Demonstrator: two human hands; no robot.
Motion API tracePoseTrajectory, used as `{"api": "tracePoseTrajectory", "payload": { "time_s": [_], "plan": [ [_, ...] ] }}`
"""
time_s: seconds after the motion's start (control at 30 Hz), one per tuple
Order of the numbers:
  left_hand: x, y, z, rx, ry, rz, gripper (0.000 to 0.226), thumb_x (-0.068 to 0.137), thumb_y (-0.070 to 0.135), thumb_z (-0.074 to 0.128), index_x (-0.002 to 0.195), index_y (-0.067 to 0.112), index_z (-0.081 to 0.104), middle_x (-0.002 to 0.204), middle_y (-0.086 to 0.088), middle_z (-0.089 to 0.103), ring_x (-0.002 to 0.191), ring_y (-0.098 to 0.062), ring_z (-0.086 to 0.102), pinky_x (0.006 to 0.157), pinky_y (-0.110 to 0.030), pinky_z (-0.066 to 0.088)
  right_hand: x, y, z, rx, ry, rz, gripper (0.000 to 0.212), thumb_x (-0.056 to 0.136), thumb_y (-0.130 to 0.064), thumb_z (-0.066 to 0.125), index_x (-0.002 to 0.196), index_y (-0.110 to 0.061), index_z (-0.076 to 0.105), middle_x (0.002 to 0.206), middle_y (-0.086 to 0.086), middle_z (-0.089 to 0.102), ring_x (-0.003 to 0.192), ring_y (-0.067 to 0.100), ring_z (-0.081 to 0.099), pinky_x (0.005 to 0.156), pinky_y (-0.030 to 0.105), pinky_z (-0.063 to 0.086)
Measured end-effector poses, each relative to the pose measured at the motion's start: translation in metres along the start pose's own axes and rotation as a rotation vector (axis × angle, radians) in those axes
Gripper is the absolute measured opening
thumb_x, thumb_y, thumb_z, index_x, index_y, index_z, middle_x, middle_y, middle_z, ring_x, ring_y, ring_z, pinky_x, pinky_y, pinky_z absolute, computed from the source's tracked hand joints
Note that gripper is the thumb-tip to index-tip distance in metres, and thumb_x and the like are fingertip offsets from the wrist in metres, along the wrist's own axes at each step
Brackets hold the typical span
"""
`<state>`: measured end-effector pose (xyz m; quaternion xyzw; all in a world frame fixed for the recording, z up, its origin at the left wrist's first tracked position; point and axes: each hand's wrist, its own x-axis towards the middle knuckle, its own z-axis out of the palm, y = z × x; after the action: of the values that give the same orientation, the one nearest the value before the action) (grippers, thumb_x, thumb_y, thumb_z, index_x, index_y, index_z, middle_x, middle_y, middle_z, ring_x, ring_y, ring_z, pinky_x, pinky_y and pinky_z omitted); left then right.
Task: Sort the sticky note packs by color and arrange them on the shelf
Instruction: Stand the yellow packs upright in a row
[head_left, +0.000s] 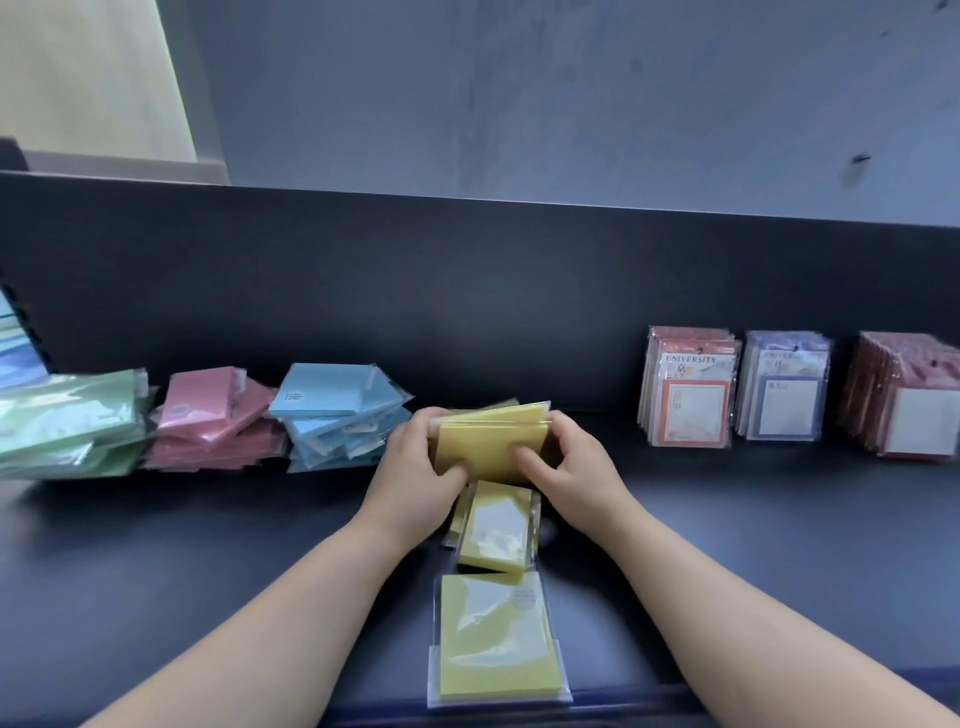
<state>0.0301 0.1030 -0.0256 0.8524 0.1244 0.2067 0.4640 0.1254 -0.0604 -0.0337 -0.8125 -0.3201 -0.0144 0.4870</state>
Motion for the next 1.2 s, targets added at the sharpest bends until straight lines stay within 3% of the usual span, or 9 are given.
{"api": "tracePoseTrajectory", "payload": {
  "time_s": [0.13,0.3,0.43,0.57,0.67,0.83,0.93,1.03,1.2],
  "plan": [
    [0.001,0.002,0.000,-0.149,-0.010,-0.033,0.017,0.084,0.014,0.067,0.096,0.022,0.059,0.091,0.001,0.065,0.086,-0.015,0.059,0.078,-0.029,0.048,0.002,0.004,-0.001,0.062,0.176,0.008,0.057,0.090,-0.054,0.030,0.089,-0.009,0.064,0.085,0.004,0.062,0.083,0.013,0.056,0.076,0.029,0.042],
    [0.006,-0.003,-0.004,-0.409,-0.047,-0.137,0.042,0.085,0.014,0.069,0.118,0.032,0.048,0.103,0.005,0.068,0.096,-0.013,0.061,0.082,-0.026,0.047,0.030,0.019,-0.010,-0.159,0.090,0.325,0.052,0.095,-0.037,0.046,0.140,-0.011,0.042,0.136,0.009,0.051,0.128,0.027,0.043,0.105,0.032,0.035],
    [0.003,0.000,-0.004,-0.375,-0.064,-0.100,0.028,0.085,0.013,0.069,0.107,0.027,0.057,0.090,0.002,0.064,0.081,-0.012,0.058,0.068,-0.015,0.046,0.043,0.017,-0.009,-0.023,-0.099,0.441,0.082,0.080,-0.019,0.065,0.150,-0.019,0.021,0.116,0.003,0.060,0.098,0.029,0.062,0.070,0.034,0.054],
    [0.002,0.001,-0.004,-0.370,-0.033,-0.109,0.012,0.087,0.017,0.067,0.097,0.020,0.062,0.088,0.002,0.066,0.083,-0.013,0.059,0.071,-0.022,0.047,0.044,0.015,-0.012,0.136,-0.100,0.441,0.041,0.077,0.002,0.061,0.113,-0.019,0.061,0.081,0.004,0.055,0.067,0.021,0.054,0.053,0.031,0.046],
    [0.003,-0.001,-0.003,-0.317,-0.024,-0.113,0.021,0.088,0.020,0.065,0.106,0.026,0.055,0.102,0.004,0.064,0.093,-0.010,0.059,0.074,-0.021,0.047,0.039,0.018,-0.021,0.207,-0.124,0.441,0.024,0.078,0.007,0.060,0.088,-0.015,0.062,0.073,0.006,0.056,0.057,0.020,0.053,0.045,0.027,0.043],
    [0.004,-0.005,0.000,-0.260,-0.028,-0.138,0.071,0.085,0.022,0.070,0.144,0.027,0.030,0.125,0.008,0.057,0.114,-0.010,0.054,0.103,-0.036,0.043,0.034,0.015,-0.031,0.289,-0.265,0.377,0.031,0.077,0.017,0.043,0.078,-0.006,0.064,0.070,0.004,0.063,0.063,0.012,0.054,0.058,0.020,0.040],
    [0.004,-0.006,0.002,-0.227,-0.030,-0.124,0.056,0.085,0.017,0.069,0.133,0.029,0.042,0.118,0.010,0.060,0.112,-0.010,0.055,0.102,-0.037,0.044,0.037,0.018,-0.030,0.271,-0.191,0.406,0.038,0.081,0.014,0.038,0.069,-0.012,0.064,0.071,0.002,0.064,0.069,0.012,0.054,0.064,0.020,0.041],
    [0.004,-0.003,0.002,-0.211,-0.026,-0.107,0.037,0.085,0.015,0.068,0.116,0.029,0.054,0.108,0.009,0.064,0.104,-0.008,0.059,0.095,-0.036,0.049,0.047,0.020,-0.023,0.231,-0.104,0.408,0.026,0.088,-0.003,0.054,0.104,-0.018,0.068,0.103,0.001,0.069,0.095,0.013,0.061,0.082,0.022,0.048],
    [0.003,-0.003,-0.001,-0.220,-0.039,-0.101,0.037,0.086,0.019,0.068,0.117,0.027,0.051,0.105,0.009,0.064,0.100,-0.007,0.060,0.092,-0.035,0.050,0.059,0.015,-0.011,-0.070,-0.215,0.394,0.063,0.087,-0.014,0.060,0.145,-0.011,0.036,0.137,0.006,0.051,0.123,0.020,0.050,0.097,0.023,0.040]
  ]
}}
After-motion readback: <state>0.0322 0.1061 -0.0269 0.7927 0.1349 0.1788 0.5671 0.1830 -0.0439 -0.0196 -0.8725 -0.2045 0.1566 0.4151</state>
